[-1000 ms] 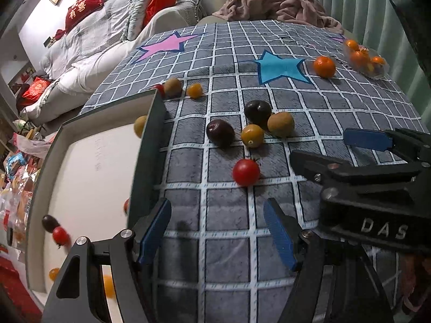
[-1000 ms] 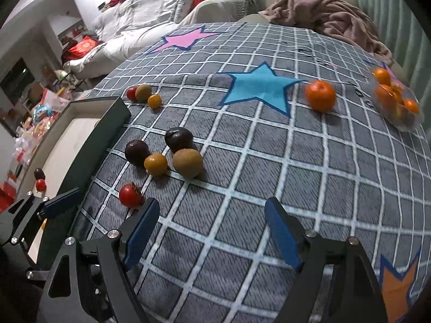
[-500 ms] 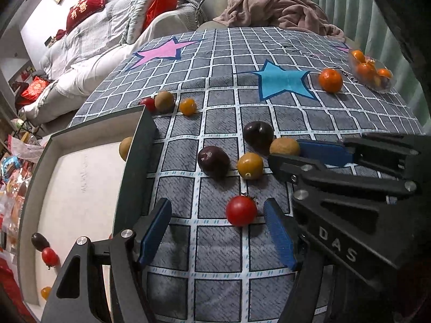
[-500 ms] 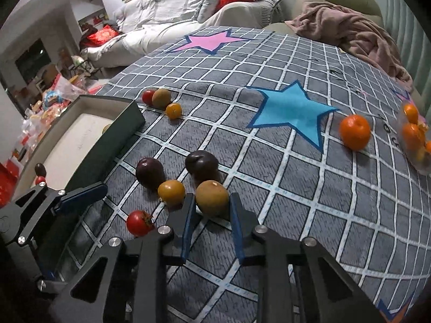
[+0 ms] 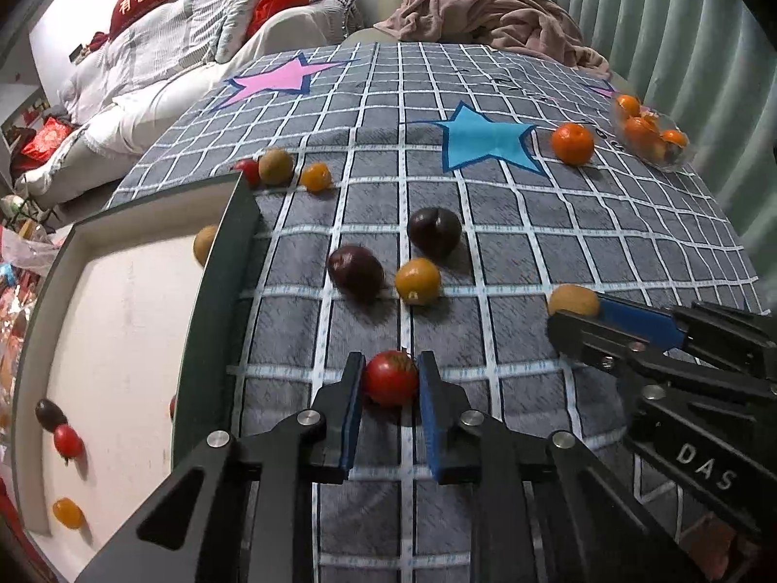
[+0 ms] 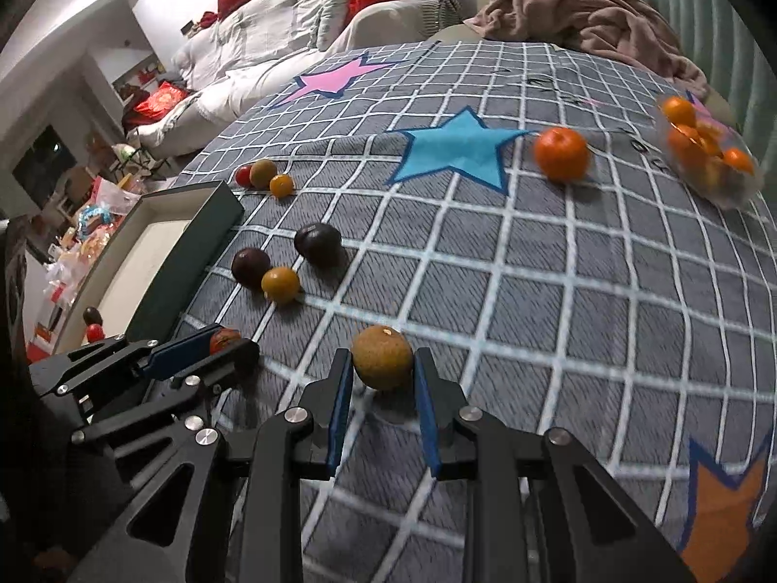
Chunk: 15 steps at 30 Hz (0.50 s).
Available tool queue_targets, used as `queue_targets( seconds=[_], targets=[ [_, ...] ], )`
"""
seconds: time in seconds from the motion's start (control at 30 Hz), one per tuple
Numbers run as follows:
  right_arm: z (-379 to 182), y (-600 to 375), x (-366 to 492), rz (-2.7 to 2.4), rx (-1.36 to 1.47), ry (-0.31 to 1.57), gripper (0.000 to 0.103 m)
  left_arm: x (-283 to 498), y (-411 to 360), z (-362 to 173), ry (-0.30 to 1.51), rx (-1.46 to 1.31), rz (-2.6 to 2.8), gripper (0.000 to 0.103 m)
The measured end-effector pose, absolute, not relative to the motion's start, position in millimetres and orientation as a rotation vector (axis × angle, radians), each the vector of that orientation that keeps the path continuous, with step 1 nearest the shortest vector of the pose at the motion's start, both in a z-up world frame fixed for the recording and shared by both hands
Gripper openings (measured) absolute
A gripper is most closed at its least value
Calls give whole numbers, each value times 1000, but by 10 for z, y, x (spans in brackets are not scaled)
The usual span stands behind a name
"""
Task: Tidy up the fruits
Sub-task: 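Grasp a red cherry tomato with the left tool while the right tool grasps a tan fruit, then carry the red cherry tomato and tan fruit over the white tray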
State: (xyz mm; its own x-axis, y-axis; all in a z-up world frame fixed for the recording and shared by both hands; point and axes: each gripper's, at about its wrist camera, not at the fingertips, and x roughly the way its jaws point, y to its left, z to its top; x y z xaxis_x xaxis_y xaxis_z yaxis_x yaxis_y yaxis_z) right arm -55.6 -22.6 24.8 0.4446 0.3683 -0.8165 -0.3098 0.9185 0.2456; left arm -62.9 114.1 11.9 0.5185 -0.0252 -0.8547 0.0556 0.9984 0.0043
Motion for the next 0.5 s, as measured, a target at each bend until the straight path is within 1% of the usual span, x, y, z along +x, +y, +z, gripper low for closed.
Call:
queue_targets(
  seconds=[0.5],
  targets=[
    [247,-322,-940,397,107,1051,27,-1004,1252,263,1022,-5,-65,23]
  ],
)
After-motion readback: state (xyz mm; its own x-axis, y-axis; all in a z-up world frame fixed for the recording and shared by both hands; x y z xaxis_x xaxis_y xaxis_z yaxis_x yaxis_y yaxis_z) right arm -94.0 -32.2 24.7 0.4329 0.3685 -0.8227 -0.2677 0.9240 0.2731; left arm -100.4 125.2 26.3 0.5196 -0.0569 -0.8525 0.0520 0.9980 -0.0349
